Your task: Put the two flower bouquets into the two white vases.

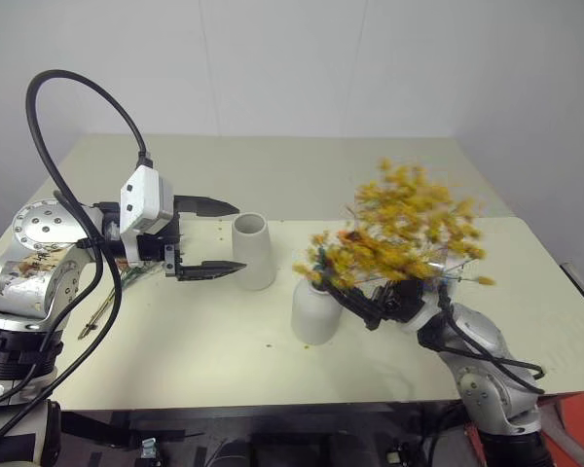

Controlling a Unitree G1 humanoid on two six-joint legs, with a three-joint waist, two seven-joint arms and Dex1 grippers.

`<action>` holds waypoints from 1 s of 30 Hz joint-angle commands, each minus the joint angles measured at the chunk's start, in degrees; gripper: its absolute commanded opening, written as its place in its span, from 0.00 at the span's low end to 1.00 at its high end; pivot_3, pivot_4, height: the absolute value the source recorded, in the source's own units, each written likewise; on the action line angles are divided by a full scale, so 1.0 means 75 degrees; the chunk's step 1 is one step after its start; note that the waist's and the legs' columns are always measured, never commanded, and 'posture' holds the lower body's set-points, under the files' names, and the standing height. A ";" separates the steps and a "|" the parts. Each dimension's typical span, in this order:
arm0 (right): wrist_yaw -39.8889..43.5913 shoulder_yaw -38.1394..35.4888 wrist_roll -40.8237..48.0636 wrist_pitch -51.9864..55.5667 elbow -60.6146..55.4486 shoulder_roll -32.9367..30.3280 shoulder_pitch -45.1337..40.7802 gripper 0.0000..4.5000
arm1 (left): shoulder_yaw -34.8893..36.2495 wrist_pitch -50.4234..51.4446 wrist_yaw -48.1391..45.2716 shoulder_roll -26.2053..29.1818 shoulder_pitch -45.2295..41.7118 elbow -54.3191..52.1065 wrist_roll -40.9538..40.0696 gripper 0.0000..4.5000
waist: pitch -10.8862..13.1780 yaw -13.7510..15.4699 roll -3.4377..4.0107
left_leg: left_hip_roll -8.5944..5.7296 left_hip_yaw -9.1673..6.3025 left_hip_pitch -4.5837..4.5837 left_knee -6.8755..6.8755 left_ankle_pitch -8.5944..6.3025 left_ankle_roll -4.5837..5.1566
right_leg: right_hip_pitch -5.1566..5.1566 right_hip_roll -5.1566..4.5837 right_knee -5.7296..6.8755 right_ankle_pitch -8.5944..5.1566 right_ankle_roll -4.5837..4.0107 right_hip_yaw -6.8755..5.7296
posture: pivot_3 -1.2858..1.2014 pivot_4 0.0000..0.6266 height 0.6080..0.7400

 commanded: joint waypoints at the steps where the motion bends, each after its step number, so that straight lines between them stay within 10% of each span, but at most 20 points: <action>1: -0.0140 -0.0194 -0.0028 0.0038 -0.0359 -0.0168 -0.0217 1.00 | 0.0017 -0.0154 0.0032 -0.0031 -0.0100 -0.0021 0.0040 1.00 | 0.0000 0.0000 0.0000 | -0.0001 0.0000 -0.0001 0.0000 0.0000 0.0000 | 0.0000 0.0000 -0.0001 0.0000 0.0000 0.0000 | 0.52 0.24 1.00; 19: 0.0523 -0.1817 0.0063 0.0109 -0.1255 -0.2103 0.1227 1.00 | 0.0207 -0.0268 0.0246 -0.0145 0.0104 -0.0107 -0.0017 1.00 | -0.0001 0.0152 -0.0002 | -0.0003 0.0003 0.0000 0.0001 0.0000 0.0000 | 0.0007 -0.0004 -0.0008 -0.0001 0.0003 0.0000 | 0.52 0.24 1.00; 30: 0.0924 -0.5241 0.2069 0.2285 -0.1223 -0.4514 0.1849 1.00 | 0.1718 0.0459 0.2011 -0.0177 0.0437 -0.0611 -0.0556 1.00 | -0.0001 0.0171 -0.0002 | -0.0004 0.0003 0.0014 0.0004 0.0000 0.0000 | 0.0031 -0.0011 -0.0013 -0.0001 0.0004 -0.0001 | 0.52 0.24 1.00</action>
